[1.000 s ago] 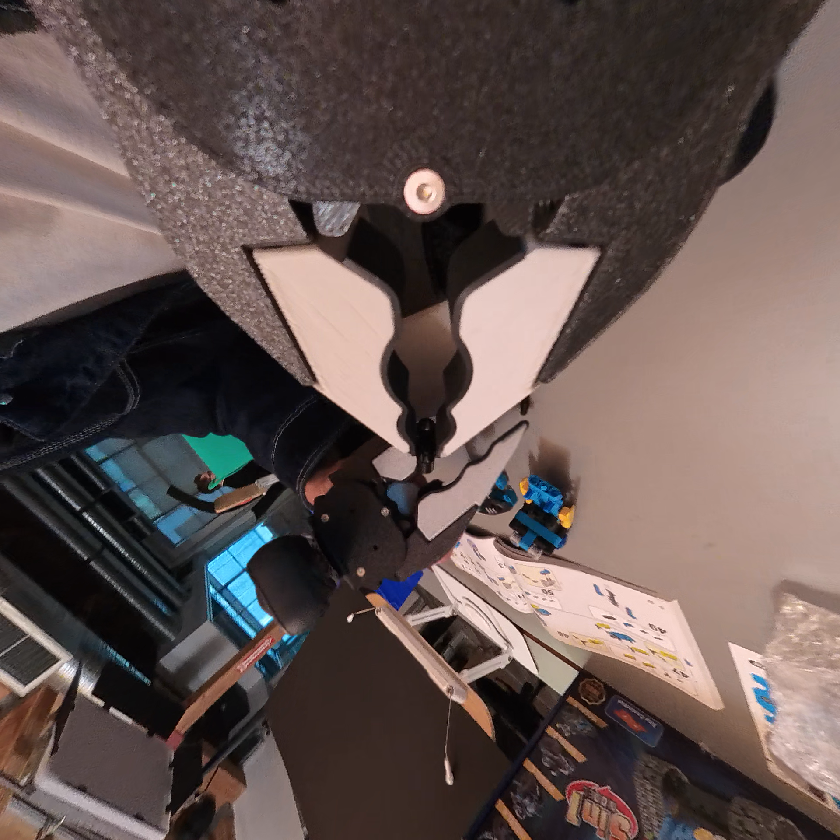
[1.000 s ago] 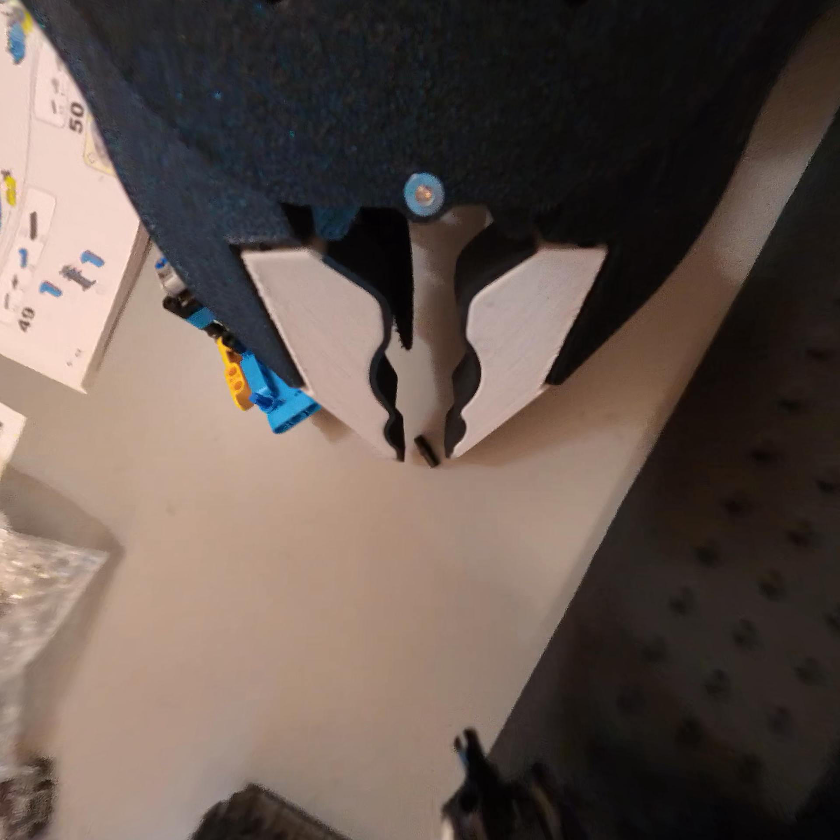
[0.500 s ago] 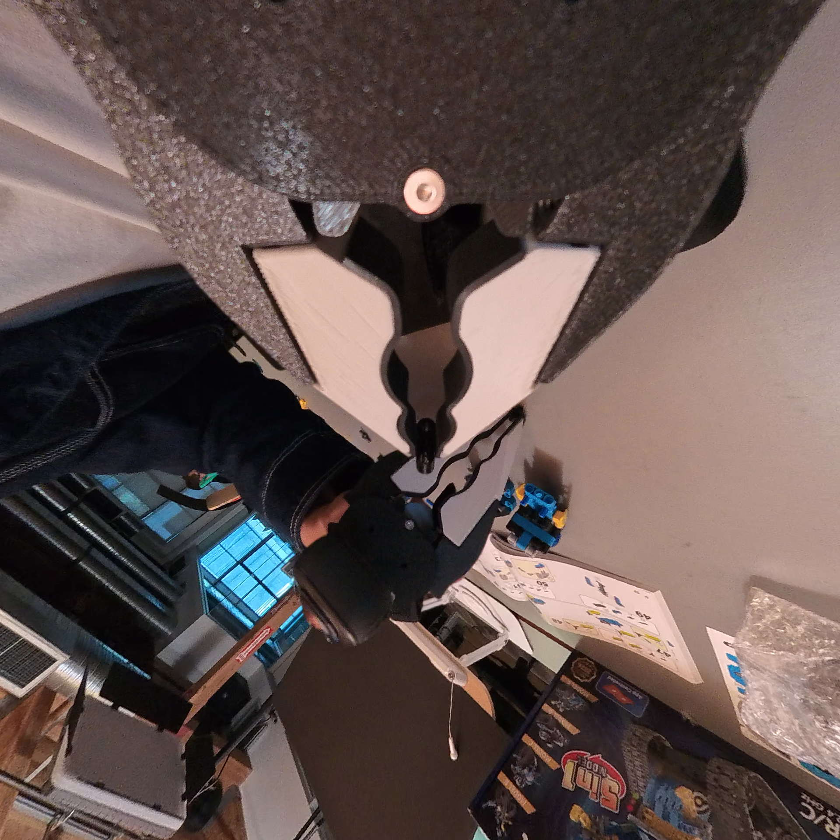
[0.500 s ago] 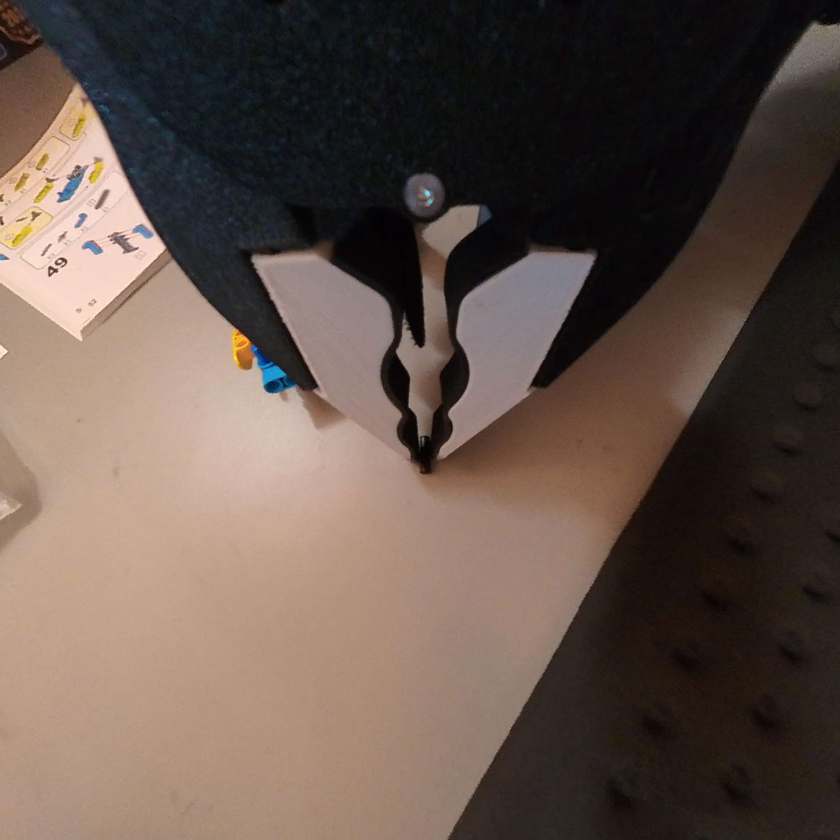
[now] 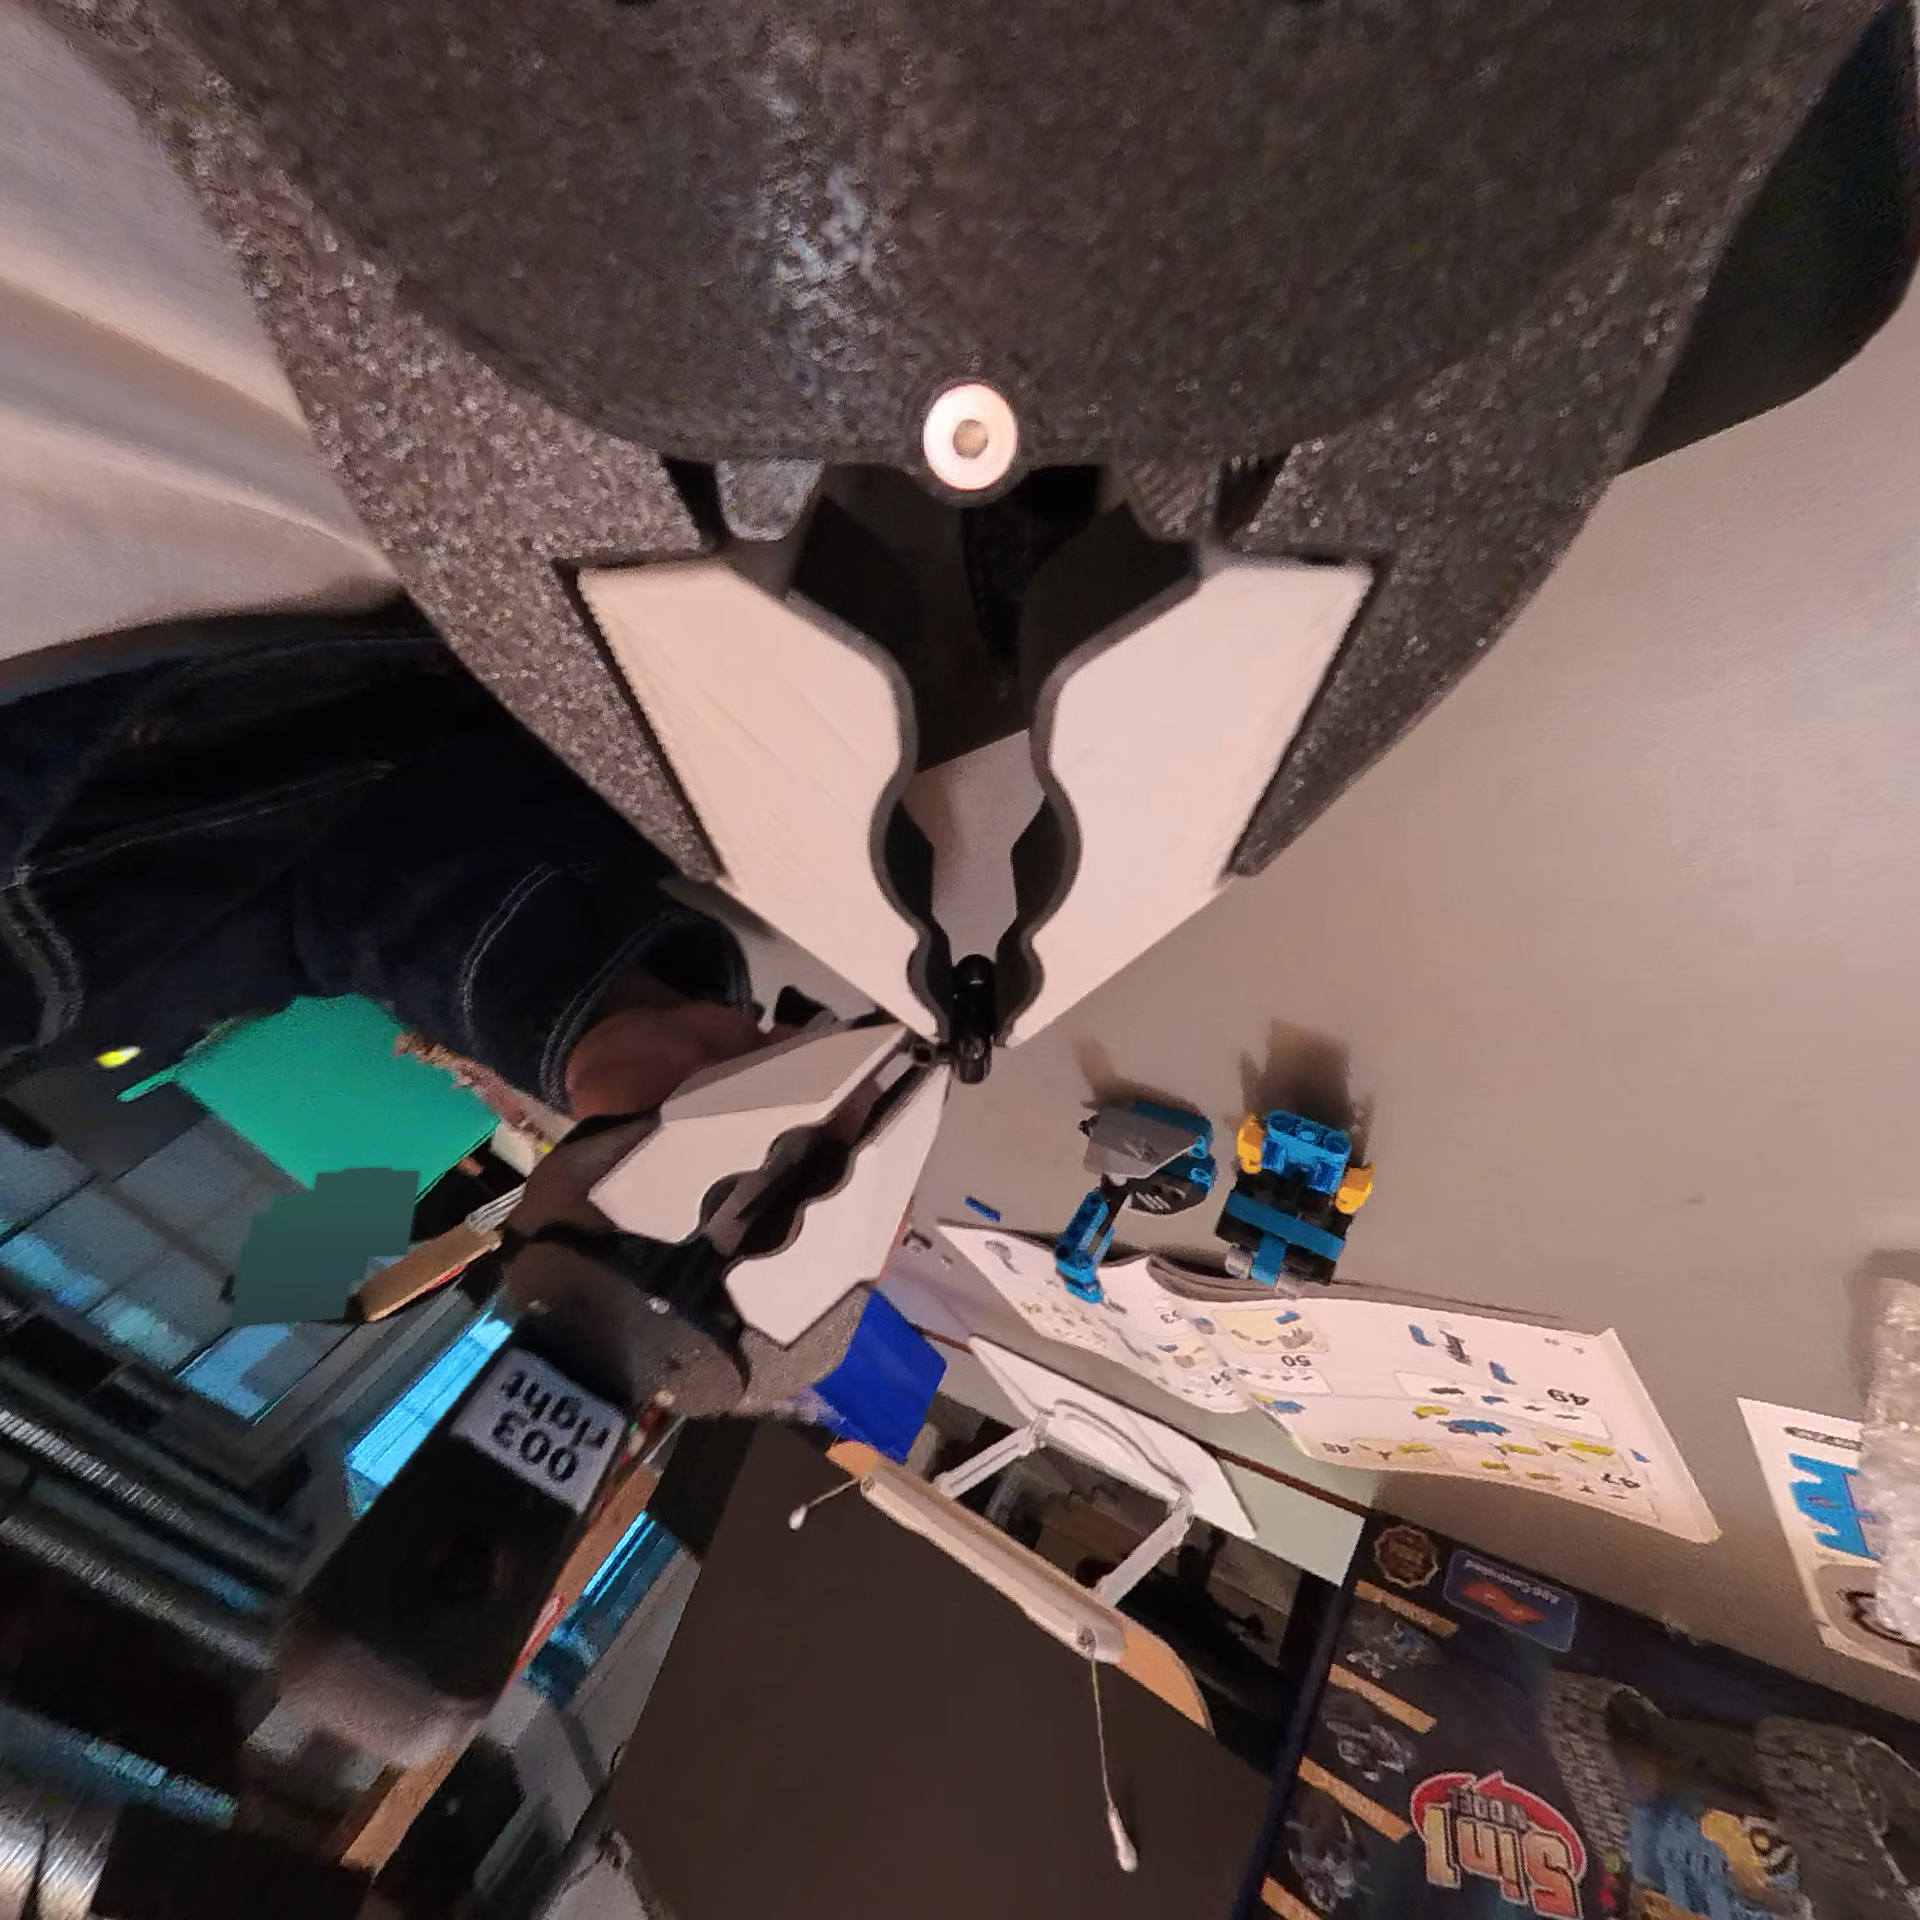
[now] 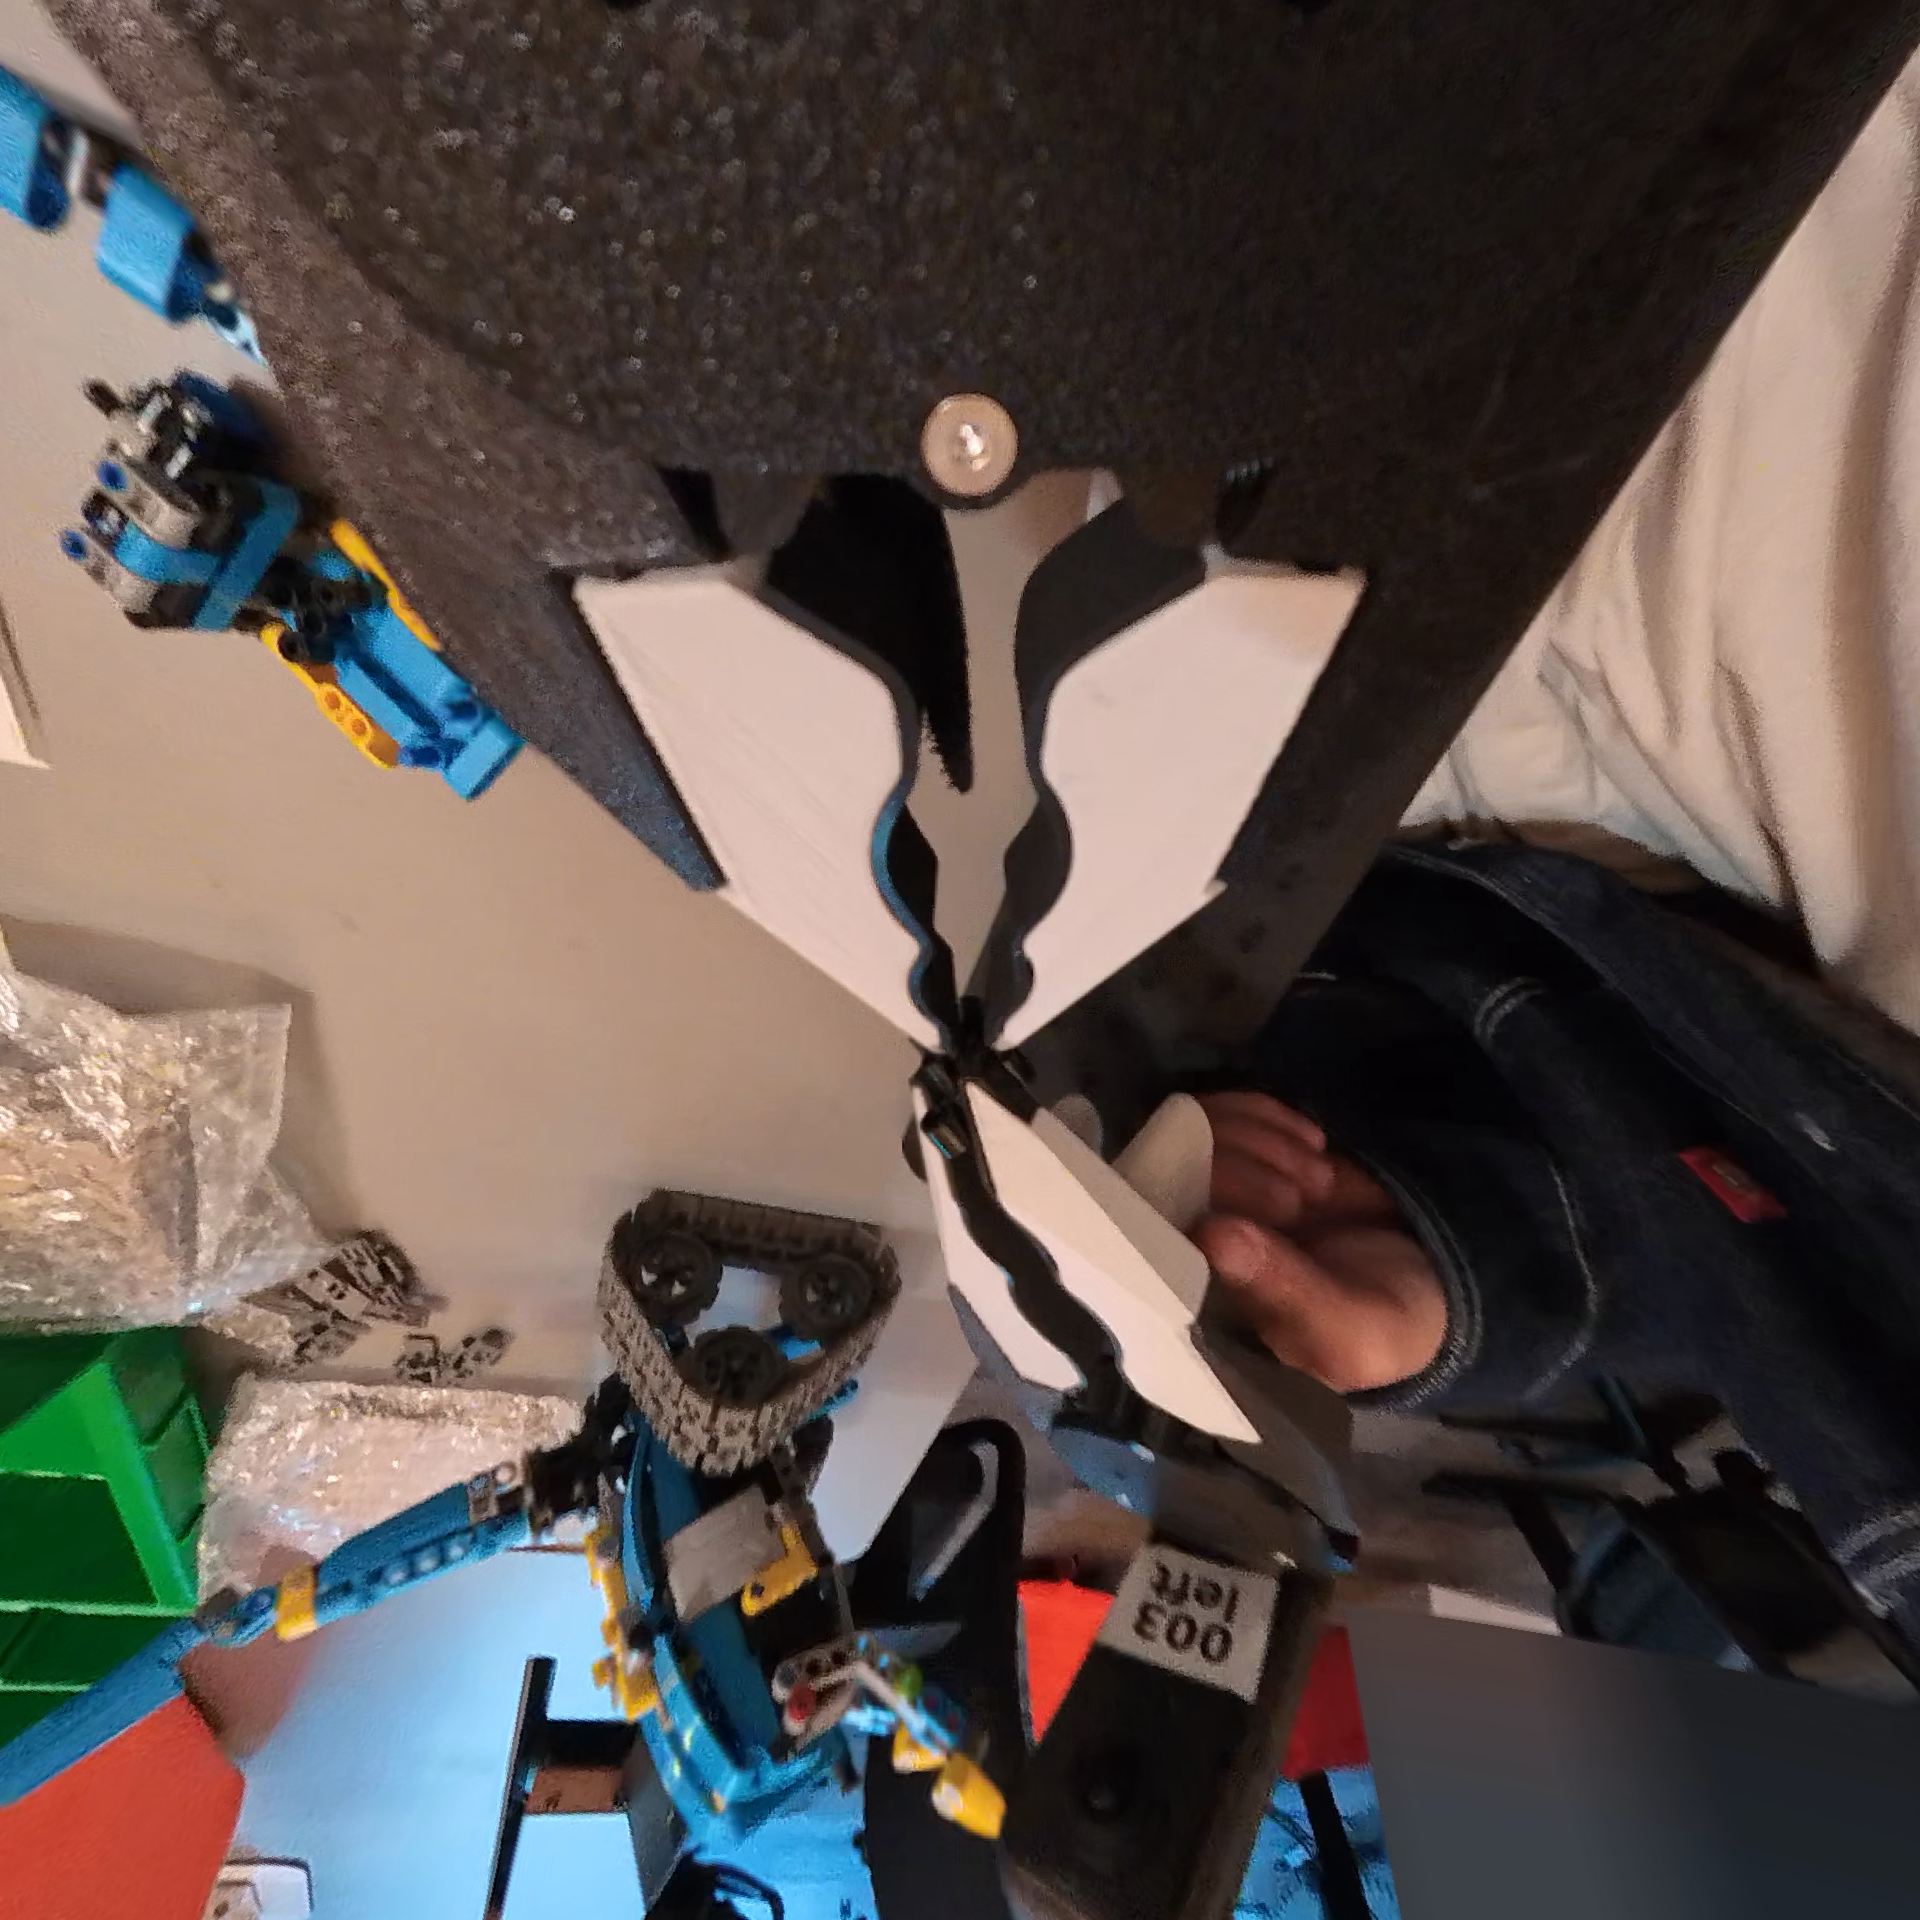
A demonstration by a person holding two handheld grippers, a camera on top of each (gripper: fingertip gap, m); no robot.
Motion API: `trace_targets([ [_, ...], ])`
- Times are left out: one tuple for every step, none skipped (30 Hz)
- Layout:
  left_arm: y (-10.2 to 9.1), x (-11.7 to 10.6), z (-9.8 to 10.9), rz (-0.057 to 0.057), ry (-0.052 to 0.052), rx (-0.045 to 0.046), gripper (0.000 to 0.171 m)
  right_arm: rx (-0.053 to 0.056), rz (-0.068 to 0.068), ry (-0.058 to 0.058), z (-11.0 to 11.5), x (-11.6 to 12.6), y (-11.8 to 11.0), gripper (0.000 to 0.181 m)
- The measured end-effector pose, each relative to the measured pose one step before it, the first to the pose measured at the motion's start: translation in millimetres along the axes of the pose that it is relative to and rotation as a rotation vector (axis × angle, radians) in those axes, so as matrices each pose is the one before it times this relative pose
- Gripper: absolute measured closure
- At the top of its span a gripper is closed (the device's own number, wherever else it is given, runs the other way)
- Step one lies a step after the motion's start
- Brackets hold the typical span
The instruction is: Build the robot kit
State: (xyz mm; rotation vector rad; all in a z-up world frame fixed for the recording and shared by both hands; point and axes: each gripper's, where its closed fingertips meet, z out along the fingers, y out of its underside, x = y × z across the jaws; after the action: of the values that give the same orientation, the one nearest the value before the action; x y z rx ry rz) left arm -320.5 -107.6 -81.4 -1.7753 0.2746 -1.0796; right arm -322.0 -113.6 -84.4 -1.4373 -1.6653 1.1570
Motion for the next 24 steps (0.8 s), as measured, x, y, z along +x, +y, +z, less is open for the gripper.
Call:
trace_targets([
  [2.43, 0.97, 2.04, 0.0202, -0.0108, -0.0114, 0.165, -0.0171, -0.0049, 0.0116, -2.0, -0.25, 3.55, 0.177],
  [0.1, 1.87, 1.09, 0.0156, -0.0037, 0.00089, 0.165, -0.0155, -0.0013, 0.0059, -2.4, -0.47, 3.08, 0.177],
  [-1.72, 1.62, 0.22, 0.0062, -0.0006, 0.01197, 0.165, -0.0115, -0.0016, 0.0068, -2.8, 0.14, 2.95, 0.177],
  [-1.37, 1.15, 0.31, -0.0015, 0.0016, 0.01025, 0.165, -0.0086, 0.0043, 0.0003, -2.5, -0.37, 3.26, 0.177],
  [0.49, 1.63, 1.29, -0.0064, 0.0099, -0.00051, 0.165, -0.006, 0.0114, -0.012, -1.73, -1.76, 3.01, 0.177],
  [1.37, 2.35, 1.86, -0.0069, 0.0145, -0.00571, 0.165, 0.0125, 0.0115, -0.0051, -1.47, -1.28, 0.22, 0.177],
  [0.56, 2.05, 1.97, -0.0019, 0.0085, 0.00016, 0.165, 0.0245, 0.0068, 0.0019, -1.55, -0.65, -1.89, 0.177],
  [-1.01, 2.28, 1.57, 0.0, 0.0079, 0.0074, 0.165, 0.0086, 0.0053, -0.0058, -0.83, -1.46, -0.07, 0.177],
  [0.13, 3.04, 2.31, 0.0013, 0.0128, 0.00013, 0.165, 0.003, 0.0094, -0.0059, -0.7, -0.73, 0.35, 0.177],
  [0.85, 2.7, 2.7, 0.0007, 0.0095, -0.00328, 0.164, 0.0084, 0.0084, -0.0028, -1.1, -0.2, -0.84, 0.177],
  [-0.74, 1.48, 2.06, -0.0022, 0.0031, 0.0066, 0.164, 0.0061, 0.0023, 0.0012, -1.62, 0.31, -0.31, 0.177],
  [-0.19, 1.32, 2.04, -0.004, 0.0049, 0.00369, 0.165, 0.0024, 0.0039, -0.0011, -1.67, 0.13, 0.29, 0.177],
  [0.18, 1.0, 1.92, -0.0036, 0.0062, 0.00062, 0.165, 0.0004, 0.0101, -0.0033, -1.65, -0.16, 0.86, 0.177],
  [-0.07, 1.99, 1.86, -0.0033, 0.0119, 0.00183, 0.165, 0.0075, 0.0106, -0.0042, -2.29, -0.64, 0.18, 0.178],
  [-0.31, 2.45, 2.24, -0.0042, 0.0151, 0.00331, 0.164, 0.013, 0.0094, -0.0055, -2.9, -1.13, -0.25, 0.178],
  [-0.44, 2.8, 2.61, -0.0057, 0.0177, 0.00461, 0.164, 0.0145, 0.0122, -0.0052, -3.64, -0.95, -0.46, 0.178],
  [-0.54, 3.65, 3.07, -0.0073, 0.0242, 0.00473, 0.164, 0.0174, 0.0159, -0.0096, -4.35, -1.43, -1.01, 0.178],
  [-0.22, 4.26, 3.39, -0.0045, 0.0294, 0.00146, 0.164, 0.0181, 0.0166, -0.0149, -4.82, -2.12, -0.97, 0.178],
  [-0.13, 4.26, 3.49, -0.003, 0.0317, -0.00049, 0.164, 0.0227, 0.0157, -0.0175, -5.41, -2.67, -1.51, 0.178],
  [-0.28, 4.0, 3.58, -0.0058, 0.0321, -0.00138, 0.164, 0.0242, 0.015, -0.0147, -5.57, -2.45, -1.69, 0.178],
  [-0.41, 3.91, 3.64, -0.0146, 0.0365, -0.00049, 0.164, 0.0246, 0.0122, -0.0117, -5.88, -2.53, -1.89, 0.178],
  [-0.6, 3.76, 4.09, -0.0247, 0.0398, 0.00246, 0.164, 0.0281, 0.0085, -0.0105, -5.88, -2.94, -2.4, 0.178],
  [-0.61, 3.01, 5.0, -0.0307, 0.0363, 0.00849, 0.164, 0.022, 0.004, -0.0031, -5.58, -2.21, -1.86, 0.178],
  [-1.31, 2.39, 5.65, -0.0321, 0.0332, 0.01457, 0.164, 0.0212, -0.0002, 0.0051, -5.61, -1.28, -1.76, 0.178],
])
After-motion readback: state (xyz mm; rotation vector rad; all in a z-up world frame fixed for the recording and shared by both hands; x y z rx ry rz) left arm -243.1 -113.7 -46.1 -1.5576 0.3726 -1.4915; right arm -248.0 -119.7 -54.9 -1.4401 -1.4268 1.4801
